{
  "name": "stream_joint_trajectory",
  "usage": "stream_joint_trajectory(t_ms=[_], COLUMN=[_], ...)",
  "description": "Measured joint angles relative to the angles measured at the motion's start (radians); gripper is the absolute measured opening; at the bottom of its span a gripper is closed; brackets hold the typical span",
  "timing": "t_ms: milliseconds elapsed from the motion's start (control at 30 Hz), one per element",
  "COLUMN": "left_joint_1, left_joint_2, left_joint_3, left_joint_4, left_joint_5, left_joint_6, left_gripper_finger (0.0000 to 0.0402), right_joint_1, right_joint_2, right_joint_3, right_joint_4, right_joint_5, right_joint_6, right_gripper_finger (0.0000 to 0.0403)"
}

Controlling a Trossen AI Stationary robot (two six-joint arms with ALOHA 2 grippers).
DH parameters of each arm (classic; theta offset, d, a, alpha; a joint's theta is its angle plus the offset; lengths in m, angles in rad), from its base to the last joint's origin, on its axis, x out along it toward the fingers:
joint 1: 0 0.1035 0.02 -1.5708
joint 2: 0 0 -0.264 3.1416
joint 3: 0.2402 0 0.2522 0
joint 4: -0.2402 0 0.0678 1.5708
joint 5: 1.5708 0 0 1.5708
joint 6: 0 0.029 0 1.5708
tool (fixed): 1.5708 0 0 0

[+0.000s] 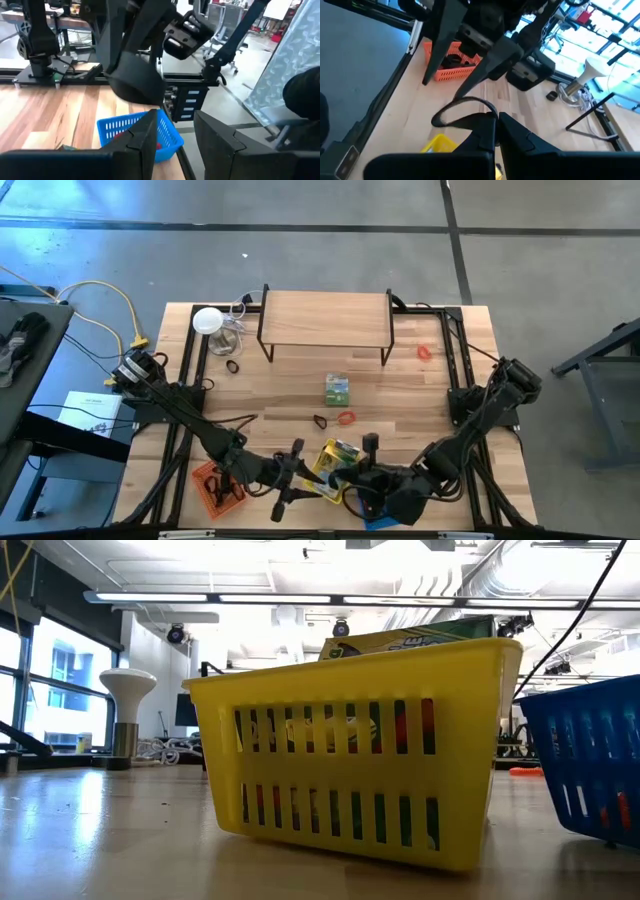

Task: Pick & Place Office Desk Supplies
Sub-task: Put the bottom right black rubber band into the orange bin

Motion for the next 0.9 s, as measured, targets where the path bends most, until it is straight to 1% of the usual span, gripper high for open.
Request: stream_joint_trajectory(t_ms=[167, 333, 433, 533, 600, 900], left_joint_1=[0.025, 0.057, 0.078, 0.091, 0.097, 0.101], left_joint_2=[0.0, 0.0, 0.0, 0.0, 0.0, 0.0], left_joint_3=[0.0, 0.0, 0.0, -0.001, -0.001, -0.001], left_joint_4=[0.027, 0.07, 0.08, 0.087, 0.087, 0.092], left_joint_5=[-0.001, -0.001, 0.027, 0.09, 0.113, 0.117], left_joint_6=[-0.074, -0.081, -0.082, -0.085, -0.085, -0.084], left_gripper_finger=[0.0125, 0.0125, 0.0125, 0.0125, 0.0125, 0.0125], right_joint_1=[0.0, -0.005, -0.014, -0.021, -0.025, -0.03], right_joint_2=[0.0, 0.0, 0.0, 0.0, 0.0, 0.0], right_joint_3=[0.0, 0.0, 0.0, 0.0, 0.0, 0.0], right_joint_4=[0.025, 0.036, 0.031, 0.031, 0.031, 0.023], right_joint_5=[-0.001, 0.0, -0.001, -0.001, -0.004, 0.051], right_joint_6=[-0.061, -0.099, -0.099, -0.104, -0.116, -0.127], right_gripper_finger=[0.0002, 0.0002, 0.0002, 0.0002, 0.0002, 0.0002])
